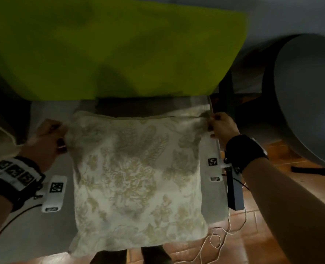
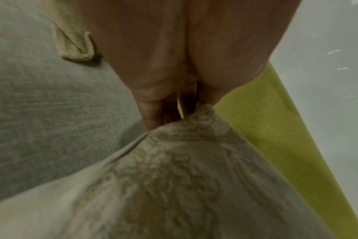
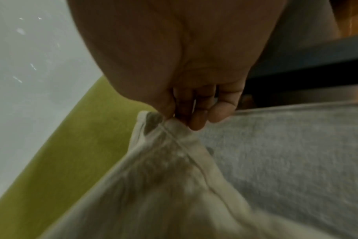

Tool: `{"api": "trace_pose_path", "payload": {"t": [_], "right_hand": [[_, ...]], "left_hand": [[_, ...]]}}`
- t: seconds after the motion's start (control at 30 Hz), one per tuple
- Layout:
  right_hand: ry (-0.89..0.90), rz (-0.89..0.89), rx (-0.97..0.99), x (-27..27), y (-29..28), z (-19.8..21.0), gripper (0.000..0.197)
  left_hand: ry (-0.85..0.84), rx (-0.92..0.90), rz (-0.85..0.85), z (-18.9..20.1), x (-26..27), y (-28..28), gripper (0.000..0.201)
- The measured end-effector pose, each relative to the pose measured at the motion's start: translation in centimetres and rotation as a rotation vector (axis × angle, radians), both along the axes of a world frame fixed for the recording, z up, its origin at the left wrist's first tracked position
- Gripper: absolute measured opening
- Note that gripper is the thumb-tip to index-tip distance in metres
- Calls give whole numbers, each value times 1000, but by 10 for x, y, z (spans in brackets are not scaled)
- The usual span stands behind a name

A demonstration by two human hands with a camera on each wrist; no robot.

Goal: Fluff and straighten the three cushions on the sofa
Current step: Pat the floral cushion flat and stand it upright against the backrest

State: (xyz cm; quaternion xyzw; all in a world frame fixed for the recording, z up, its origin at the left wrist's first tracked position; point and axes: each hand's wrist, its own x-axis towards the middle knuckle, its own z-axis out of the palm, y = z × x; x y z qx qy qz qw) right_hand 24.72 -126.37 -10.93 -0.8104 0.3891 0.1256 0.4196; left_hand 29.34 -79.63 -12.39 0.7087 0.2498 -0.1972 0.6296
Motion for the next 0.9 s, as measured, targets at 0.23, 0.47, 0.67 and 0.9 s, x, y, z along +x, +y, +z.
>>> {"api": "trace_pose_path", "payload": {"t": [0.23,0.47,0.67,0.9], "right_hand": [[-89,8,404,3,4,0,39],[-48,130,-35,13,-17,3,20],[-528,1047,-683,-19,35,35,61],[-224,1352,-358,-45,76,-29,77]], "left_hand": [[102,-135,-75,14,6,-9,37],[-30,378,43,12,19,5,36],[-510,858,-442,39,-26,-33,72],[-255,945,-1252,8,-76,-92,114]]}}
